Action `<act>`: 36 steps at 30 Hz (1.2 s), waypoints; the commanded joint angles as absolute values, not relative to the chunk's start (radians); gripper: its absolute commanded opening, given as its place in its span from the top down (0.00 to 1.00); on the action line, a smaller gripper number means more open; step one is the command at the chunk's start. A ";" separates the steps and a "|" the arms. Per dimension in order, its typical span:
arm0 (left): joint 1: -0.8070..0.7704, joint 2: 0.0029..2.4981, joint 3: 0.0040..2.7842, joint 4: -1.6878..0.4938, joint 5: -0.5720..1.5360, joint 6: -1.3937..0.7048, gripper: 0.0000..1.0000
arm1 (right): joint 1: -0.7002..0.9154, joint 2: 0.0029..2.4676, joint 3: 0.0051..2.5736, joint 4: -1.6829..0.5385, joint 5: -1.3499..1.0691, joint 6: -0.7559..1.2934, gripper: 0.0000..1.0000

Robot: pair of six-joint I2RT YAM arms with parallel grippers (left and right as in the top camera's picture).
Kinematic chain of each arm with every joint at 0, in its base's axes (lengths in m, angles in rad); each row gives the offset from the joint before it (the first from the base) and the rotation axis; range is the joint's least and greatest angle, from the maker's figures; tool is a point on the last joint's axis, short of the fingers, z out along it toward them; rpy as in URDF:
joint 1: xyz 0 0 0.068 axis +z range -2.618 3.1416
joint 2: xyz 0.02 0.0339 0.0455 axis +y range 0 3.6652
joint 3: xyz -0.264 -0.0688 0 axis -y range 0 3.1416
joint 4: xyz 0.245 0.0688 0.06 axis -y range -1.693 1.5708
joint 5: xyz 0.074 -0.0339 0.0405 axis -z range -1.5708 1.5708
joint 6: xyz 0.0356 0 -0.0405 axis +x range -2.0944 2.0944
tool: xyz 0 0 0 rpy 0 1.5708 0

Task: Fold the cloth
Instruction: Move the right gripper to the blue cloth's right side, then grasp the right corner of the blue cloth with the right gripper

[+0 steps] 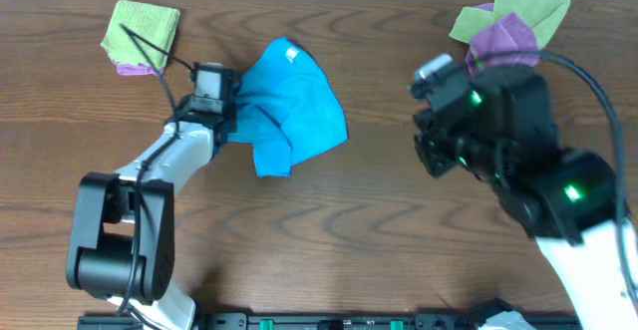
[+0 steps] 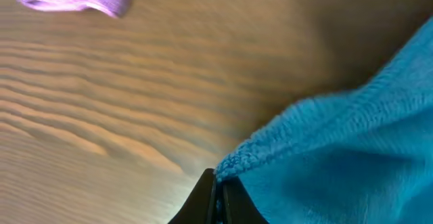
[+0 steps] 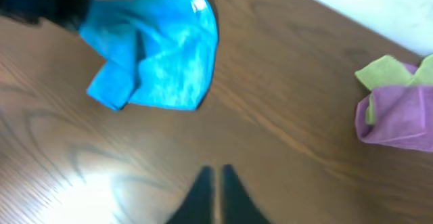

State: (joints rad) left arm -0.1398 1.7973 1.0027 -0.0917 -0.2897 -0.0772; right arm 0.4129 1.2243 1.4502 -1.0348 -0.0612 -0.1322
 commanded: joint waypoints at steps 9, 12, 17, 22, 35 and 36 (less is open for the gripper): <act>-0.051 1.811 1.012 -0.075 -0.287 -0.086 0.94 | 0.406 1.528 1.449 -0.907 -0.228 -0.129 0.99; -0.051 1.811 1.012 -0.101 -0.287 -0.086 0.94 | 0.407 1.621 1.449 -0.862 -0.311 -0.129 0.98; -0.051 1.811 1.012 -0.130 -0.287 -0.086 0.94 | 0.407 1.781 1.449 -0.709 -0.410 -0.132 0.99; -0.051 1.811 1.012 -0.136 -0.287 -0.086 0.94 | 0.425 1.921 1.449 -0.588 -0.453 -0.132 0.99; -0.051 1.811 1.012 -0.160 -0.286 -0.104 0.94 | 0.476 2.066 1.449 -0.522 -0.445 -0.132 0.99; -0.051 1.811 1.012 -0.160 -0.287 -0.110 0.95 | 0.479 2.080 1.449 -0.517 -0.439 -0.132 0.99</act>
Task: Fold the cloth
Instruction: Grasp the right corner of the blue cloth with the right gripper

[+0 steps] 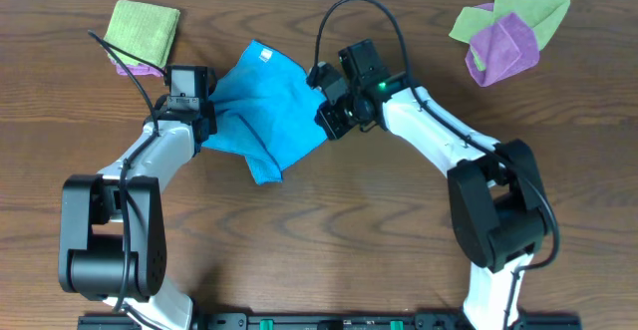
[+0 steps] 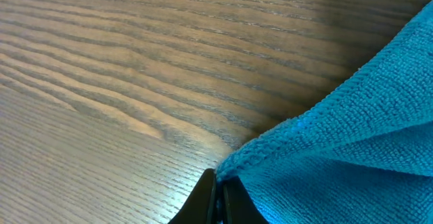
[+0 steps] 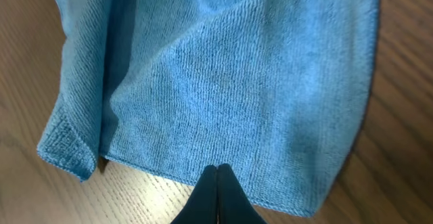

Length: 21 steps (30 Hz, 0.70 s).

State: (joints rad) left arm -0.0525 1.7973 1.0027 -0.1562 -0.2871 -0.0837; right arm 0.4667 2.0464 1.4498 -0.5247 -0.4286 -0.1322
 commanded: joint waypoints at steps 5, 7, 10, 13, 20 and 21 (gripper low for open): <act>-0.051 1.811 1.012 -0.161 -0.279 -0.112 0.94 | 0.481 2.115 1.449 -0.500 -0.415 -0.132 0.99; -0.051 1.811 1.012 -0.160 -0.267 -0.113 0.95 | 0.481 2.130 1.449 -0.493 -0.415 -0.132 0.99; -0.051 1.811 1.012 -0.161 -0.249 -0.113 0.94 | 0.481 2.150 1.449 -0.469 -0.398 -0.128 0.99; -0.051 1.811 1.012 -0.167 -0.230 -0.118 0.94 | 0.481 2.160 1.449 -0.447 -0.371 -0.128 0.99; -0.053 1.811 1.012 -0.208 -0.231 -0.128 0.94 | 0.472 2.166 1.449 -0.434 -0.306 -0.116 0.99; -0.053 1.811 1.012 -0.210 -0.231 -0.128 0.94 | 0.471 2.166 1.449 -0.434 -0.306 -0.108 0.99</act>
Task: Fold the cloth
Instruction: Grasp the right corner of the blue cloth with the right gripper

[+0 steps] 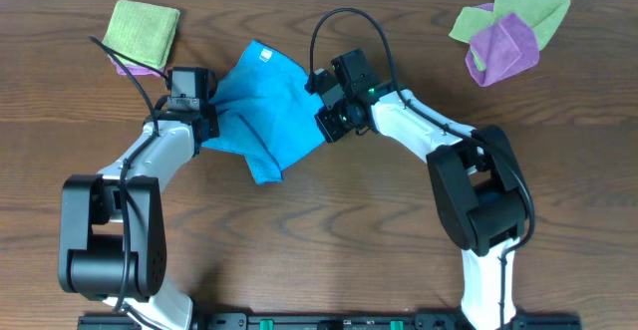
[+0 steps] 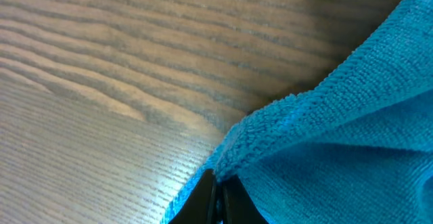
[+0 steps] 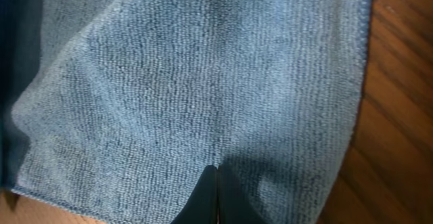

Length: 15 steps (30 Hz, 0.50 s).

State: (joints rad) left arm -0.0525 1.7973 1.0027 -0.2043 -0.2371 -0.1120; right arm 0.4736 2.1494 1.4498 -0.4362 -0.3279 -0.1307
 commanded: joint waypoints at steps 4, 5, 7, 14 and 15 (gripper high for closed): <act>-0.053 1.811 1.012 -0.209 -0.231 -0.128 0.94 | 0.469 2.166 1.449 -0.434 -0.306 -0.105 0.99; -0.053 1.811 1.012 -0.209 -0.231 -0.128 0.94 | 0.469 2.166 1.449 -0.434 -0.306 -0.105 0.99; -0.053 1.811 1.012 -0.209 -0.231 -0.128 0.94 | 0.469 2.166 1.449 -0.434 -0.306 -0.105 0.99; -0.053 1.811 1.012 -0.215 -0.229 -0.170 0.94 | 0.458 2.166 1.449 -0.435 -0.284 -0.102 0.99; -0.053 1.811 1.012 -0.216 -0.227 -0.175 0.94 | 0.455 2.167 1.449 -0.435 -0.284 -0.102 0.99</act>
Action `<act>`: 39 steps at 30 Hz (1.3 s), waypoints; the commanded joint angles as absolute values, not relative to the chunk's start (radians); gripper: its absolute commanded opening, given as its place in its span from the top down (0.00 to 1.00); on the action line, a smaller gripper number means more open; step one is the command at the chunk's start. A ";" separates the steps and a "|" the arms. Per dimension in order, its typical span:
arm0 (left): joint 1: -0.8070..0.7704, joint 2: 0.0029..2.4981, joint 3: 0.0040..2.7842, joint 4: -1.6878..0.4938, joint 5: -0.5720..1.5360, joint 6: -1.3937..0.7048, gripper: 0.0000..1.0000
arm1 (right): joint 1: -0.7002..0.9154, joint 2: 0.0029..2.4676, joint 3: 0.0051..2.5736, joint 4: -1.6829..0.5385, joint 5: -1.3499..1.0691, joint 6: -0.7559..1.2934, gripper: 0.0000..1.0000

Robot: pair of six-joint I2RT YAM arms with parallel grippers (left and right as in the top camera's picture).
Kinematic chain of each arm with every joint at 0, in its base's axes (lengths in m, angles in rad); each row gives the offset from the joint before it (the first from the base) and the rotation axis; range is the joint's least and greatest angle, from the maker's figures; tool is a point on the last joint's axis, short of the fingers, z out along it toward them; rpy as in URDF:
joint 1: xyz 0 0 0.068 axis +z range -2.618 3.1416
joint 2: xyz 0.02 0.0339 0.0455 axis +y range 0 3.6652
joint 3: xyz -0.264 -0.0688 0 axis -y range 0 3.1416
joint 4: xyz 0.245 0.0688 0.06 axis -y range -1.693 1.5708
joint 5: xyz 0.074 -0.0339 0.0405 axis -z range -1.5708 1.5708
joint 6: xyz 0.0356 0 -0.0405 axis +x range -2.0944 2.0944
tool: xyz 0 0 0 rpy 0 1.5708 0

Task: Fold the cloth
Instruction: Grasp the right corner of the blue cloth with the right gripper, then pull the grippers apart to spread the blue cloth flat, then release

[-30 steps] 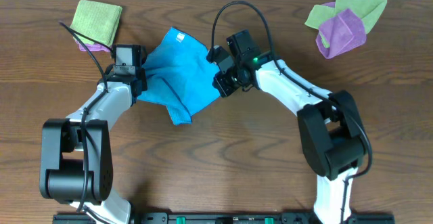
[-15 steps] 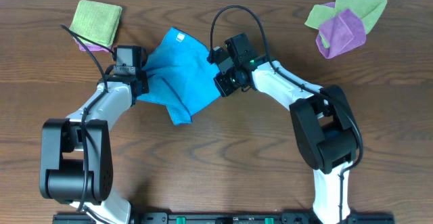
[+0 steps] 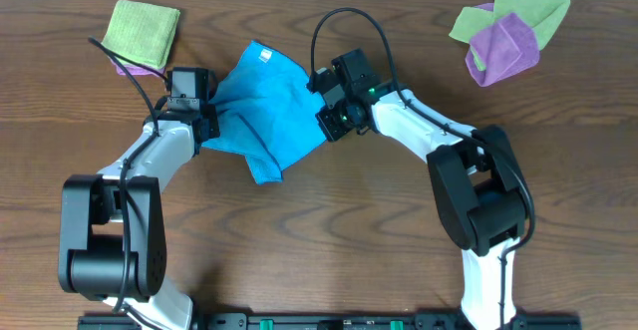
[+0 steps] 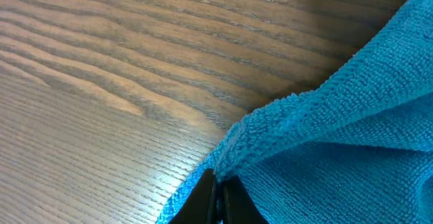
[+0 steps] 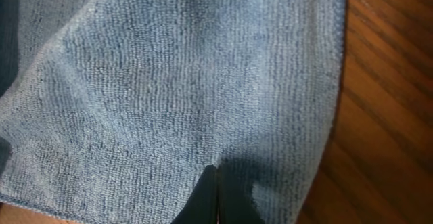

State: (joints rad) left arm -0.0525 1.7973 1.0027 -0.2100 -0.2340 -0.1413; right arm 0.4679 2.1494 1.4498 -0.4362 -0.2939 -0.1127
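Note:
The blue cloth (image 3: 267, 103) lies crumpled on the wooden table, with a white tag at its far corner and a folded flap at its near end. My left gripper (image 3: 208, 128) is at its left edge, shut on a raised fold of that edge (image 4: 270, 126). My right gripper (image 3: 328, 128) is at the cloth's right side. Its fingers are shut together, with the tips resting on the cloth's surface (image 5: 169, 82) close to the right hem.
A folded green cloth over a purple one (image 3: 143, 33) lies at the far left. A loose heap of green and purple cloths (image 3: 506, 28) lies at the far right. Bare wood table (image 3: 339, 230) stretches along the near side.
Almost nothing has changed. My right gripper has shifted slightly toward the cloth's right hem, still shut with its tips on the cloth. The left still pinches the left edge.
At first my left gripper held the cloth's left edge while the right arm was raised far to the right, shut and empty. Later the cloth lay further left and my right gripper was at its right side. Since then its tips have rested on the fabric.

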 commanded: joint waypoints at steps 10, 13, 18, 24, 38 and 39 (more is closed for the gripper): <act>-0.053 1.811 1.012 -0.250 -0.179 -0.225 0.94 | 0.438 2.213 1.450 -0.453 -0.253 -0.102 0.99; -0.053 1.811 1.012 -0.289 -0.147 -0.268 0.95 | 0.406 2.213 1.462 -0.467 -0.146 -0.101 0.99; -0.053 1.811 1.012 -0.350 -0.035 -0.282 0.94 | 0.288 2.213 1.497 -0.495 -0.138 -0.057 0.99; -0.067 1.811 1.012 -0.412 0.126 -0.324 0.94 | 0.141 2.213 1.605 -0.549 -0.149 -0.038 0.99; -0.268 1.804 1.012 -0.456 0.149 -0.405 0.94 | 0.138 2.212 1.896 -0.811 -0.249 -0.039 0.99; -0.268 1.798 1.012 -0.466 0.131 -0.409 0.94 | 0.144 2.212 1.920 -0.850 -0.252 -0.039 0.99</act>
State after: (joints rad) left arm -0.2699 1.7973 1.0031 -0.4492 0.1936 -0.3931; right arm 0.1246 2.2059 1.8610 -0.8097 -0.2218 -0.0502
